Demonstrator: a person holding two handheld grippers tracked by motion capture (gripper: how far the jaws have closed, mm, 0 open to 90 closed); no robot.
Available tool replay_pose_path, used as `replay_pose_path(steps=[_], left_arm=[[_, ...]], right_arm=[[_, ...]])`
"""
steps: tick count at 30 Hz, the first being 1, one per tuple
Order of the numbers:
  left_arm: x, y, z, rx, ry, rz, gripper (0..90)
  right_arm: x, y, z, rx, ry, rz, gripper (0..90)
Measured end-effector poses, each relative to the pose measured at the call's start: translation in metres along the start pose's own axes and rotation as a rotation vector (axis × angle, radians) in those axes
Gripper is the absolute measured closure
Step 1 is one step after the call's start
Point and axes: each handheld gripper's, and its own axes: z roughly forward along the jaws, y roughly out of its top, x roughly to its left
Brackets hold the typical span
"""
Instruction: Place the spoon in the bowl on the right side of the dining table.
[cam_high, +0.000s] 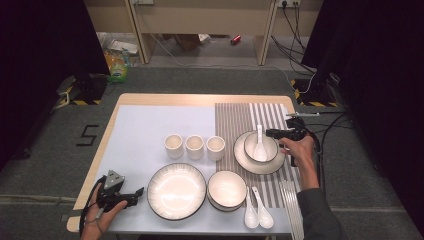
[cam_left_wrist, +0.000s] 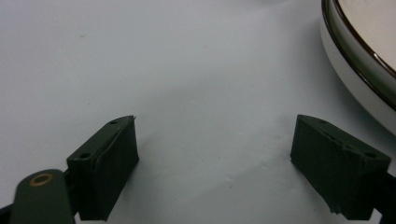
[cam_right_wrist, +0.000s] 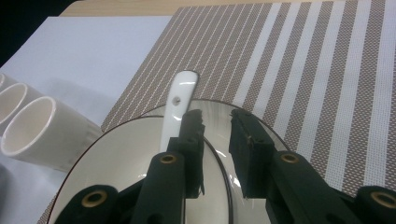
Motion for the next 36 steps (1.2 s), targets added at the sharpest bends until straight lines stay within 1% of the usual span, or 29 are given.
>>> replay_pose_path(steps=[2,4,7,9,11,12,13,17,19,20,22,24,26,27,29,30,32,36], left_arm=[[0.0,0.0,0.0,0.0,0.0,0.0,13.7],[0.0,0.0,0.0,0.0,0.0,0.0,13.7],[0.0,0.0,0.0,0.0,0.0,0.0,13.7],[0.0,0.0,0.0,0.0,0.0,0.0,13.7],[0.0,0.0,0.0,0.0,0.0,0.0,13.7],[0.0,0.0,0.0,0.0,0.0,0.0,13.7],[0.0,0.0,0.0,0.0,0.0,0.0,13.7],[0.0,0.0,0.0,0.0,0.0,0.0,13.7],[0.0,0.0,0.0,0.0,0.0,0.0,13.7],[0.0,0.0,0.0,0.0,0.0,0.0,13.7],[0.0,0.0,0.0,0.0,0.0,0.0,13.7],[0.0,0.0,0.0,0.0,0.0,-0.001,13.7],[0.0,0.0,0.0,0.0,0.0,0.0,13.7],[0.0,0.0,0.0,0.0,0.0,0.0,13.7],[0.0,0.0,0.0,0.0,0.0,0.0,13.7],[0.0,0.0,0.0,0.0,0.0,-0.001,13.7],[0.0,0.0,0.0,0.0,0.0,-0.001,13.7],[0.0,0.0,0.0,0.0,0.0,0.0,13.7]], right_arm=[[0.001,0.001,0.0,-0.003,0.0,-0.003,73.2],[0.004,0.002,0.001,-0.004,-0.009,-0.015,70.0],[0.008,0.006,0.001,-0.006,-0.032,-0.034,62.5],[0.011,0.009,0.002,0.003,-0.036,-0.047,60.5],[0.014,0.011,0.003,0.003,-0.045,-0.069,56.4],[0.017,0.011,0.004,0.009,-0.051,-0.063,54.9],[0.018,0.012,0.005,0.017,-0.054,-0.067,53.3],[0.02,0.013,0.01,0.022,-0.073,-0.069,47.8],[0.021,0.013,0.013,0.034,-0.07,-0.066,45.5],[0.022,0.013,0.014,0.044,-0.068,-0.07,45.5],[0.023,0.013,0.017,0.049,-0.085,-0.08,45.0],[0.023,0.013,0.018,0.055,-0.088,-0.085,43.9],[0.024,0.013,0.02,0.056,-0.094,-0.073,41.9],[0.024,0.013,0.02,0.059,-0.098,-0.074,41.9],[0.026,0.013,0.022,0.071,-0.098,-0.095,41.8],[0.027,0.013,0.023,0.077,-0.106,-0.1,41.7],[0.027,0.013,0.025,0.083,-0.111,-0.114,43.6],[0.025,0.012,0.024,0.088,-0.138,-0.117,45.0]])
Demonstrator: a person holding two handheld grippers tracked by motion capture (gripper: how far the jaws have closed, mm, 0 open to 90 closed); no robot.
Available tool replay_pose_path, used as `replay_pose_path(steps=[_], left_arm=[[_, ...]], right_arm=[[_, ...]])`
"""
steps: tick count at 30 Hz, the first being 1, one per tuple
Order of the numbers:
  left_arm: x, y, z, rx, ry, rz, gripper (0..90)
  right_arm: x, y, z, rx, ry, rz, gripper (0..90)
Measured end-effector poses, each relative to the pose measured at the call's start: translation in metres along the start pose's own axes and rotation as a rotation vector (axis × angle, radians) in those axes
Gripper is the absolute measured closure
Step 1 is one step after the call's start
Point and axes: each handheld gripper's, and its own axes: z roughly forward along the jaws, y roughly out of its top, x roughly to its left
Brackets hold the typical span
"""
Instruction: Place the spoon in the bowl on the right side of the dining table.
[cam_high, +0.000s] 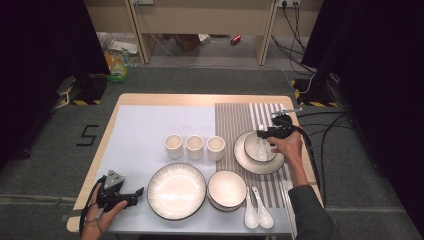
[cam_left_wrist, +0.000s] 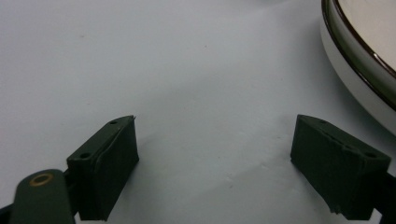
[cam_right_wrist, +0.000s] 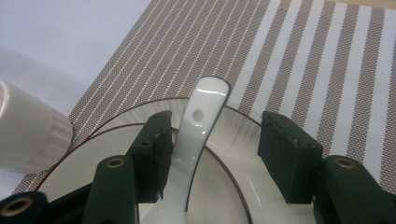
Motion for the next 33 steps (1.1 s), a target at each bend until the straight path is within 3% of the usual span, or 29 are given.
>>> replay_pose_path(steps=[16,23,33], left_arm=[[0.0,0.0,0.0,0.0,0.0,0.0,13.7],[0.0,0.0,0.0,0.0,0.0,0.0,13.7],[0.0,0.0,0.0,-0.001,0.001,0.001,13.7]], right_arm=[[-0.023,-0.01,-0.02,-0.021,-0.027,0.061,47.1],[-0.026,-0.012,-0.027,-0.023,-0.046,0.044,49.1],[-0.03,-0.019,-0.039,0.001,-0.037,-0.001,57.0]])
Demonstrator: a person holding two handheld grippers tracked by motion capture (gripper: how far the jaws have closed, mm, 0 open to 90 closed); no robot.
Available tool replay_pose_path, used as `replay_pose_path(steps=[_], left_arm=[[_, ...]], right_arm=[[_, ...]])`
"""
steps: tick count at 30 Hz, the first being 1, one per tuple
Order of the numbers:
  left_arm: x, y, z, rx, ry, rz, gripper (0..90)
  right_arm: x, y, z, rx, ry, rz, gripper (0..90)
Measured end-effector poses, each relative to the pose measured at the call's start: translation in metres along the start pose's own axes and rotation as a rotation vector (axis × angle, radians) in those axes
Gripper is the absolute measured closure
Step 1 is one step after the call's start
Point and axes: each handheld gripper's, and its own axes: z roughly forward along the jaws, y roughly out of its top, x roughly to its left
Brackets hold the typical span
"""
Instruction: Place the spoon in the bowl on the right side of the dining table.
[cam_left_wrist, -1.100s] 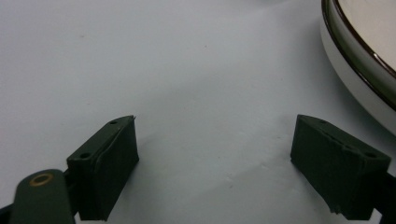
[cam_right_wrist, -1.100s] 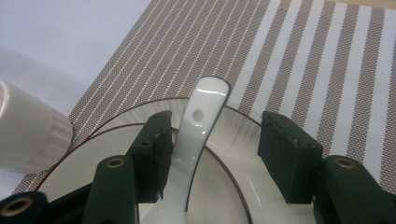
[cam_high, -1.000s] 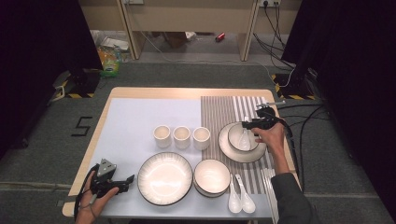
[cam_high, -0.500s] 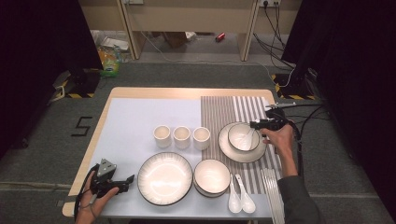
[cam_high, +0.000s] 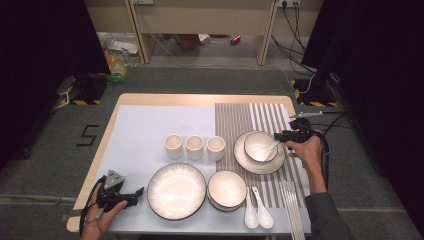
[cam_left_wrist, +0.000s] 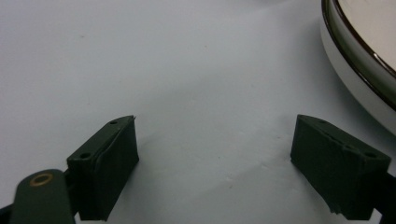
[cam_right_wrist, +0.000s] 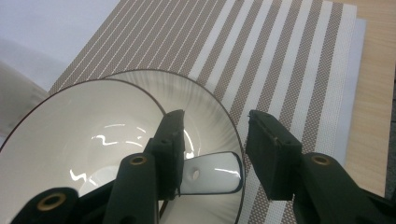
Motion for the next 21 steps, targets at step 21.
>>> replay_pose_path(steps=[21], left_arm=[[-0.001,-0.001,0.001,-0.016,0.008,-0.002,13.7]], right_arm=[[0.0,-0.025,-0.022,-0.001,0.118,-0.059,50.5]])
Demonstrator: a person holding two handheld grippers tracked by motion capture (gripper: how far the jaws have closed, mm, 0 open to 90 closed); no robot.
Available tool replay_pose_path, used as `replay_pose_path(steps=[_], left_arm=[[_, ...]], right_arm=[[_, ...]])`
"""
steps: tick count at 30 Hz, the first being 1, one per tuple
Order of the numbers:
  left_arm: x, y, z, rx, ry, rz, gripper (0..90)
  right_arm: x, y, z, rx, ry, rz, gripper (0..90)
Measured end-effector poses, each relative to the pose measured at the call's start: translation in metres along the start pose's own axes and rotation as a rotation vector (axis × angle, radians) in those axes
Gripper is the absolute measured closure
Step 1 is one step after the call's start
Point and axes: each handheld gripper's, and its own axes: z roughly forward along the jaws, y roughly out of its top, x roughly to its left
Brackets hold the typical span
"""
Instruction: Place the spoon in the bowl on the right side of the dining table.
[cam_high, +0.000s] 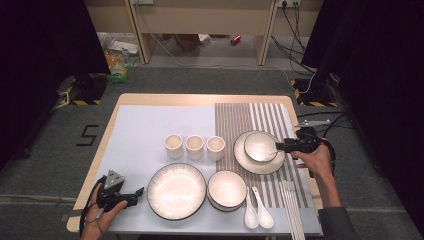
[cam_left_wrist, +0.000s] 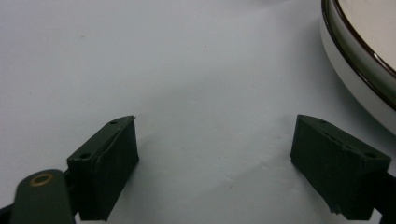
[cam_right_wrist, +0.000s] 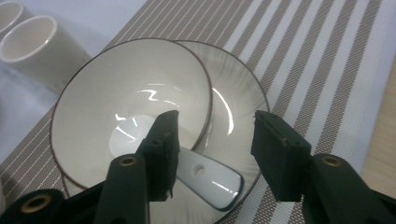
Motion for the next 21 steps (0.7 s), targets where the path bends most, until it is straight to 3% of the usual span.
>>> replay_pose_path(steps=[8,16,21], left_arm=[[0.0,0.0,0.0,0.0,0.0,0.0,13.7],[0.0,0.0,0.0,0.0,0.0,0.0,13.7],[0.0,0.0,0.0,0.0,0.0,-0.001,13.7]], right_arm=[[0.007,-0.004,-0.002,0.018,0.041,-0.068,48.2],[0.01,-0.006,0.0,0.05,0.023,-0.124,54.4],[0.011,-0.006,0.002,0.053,0.016,-0.119,55.1]])
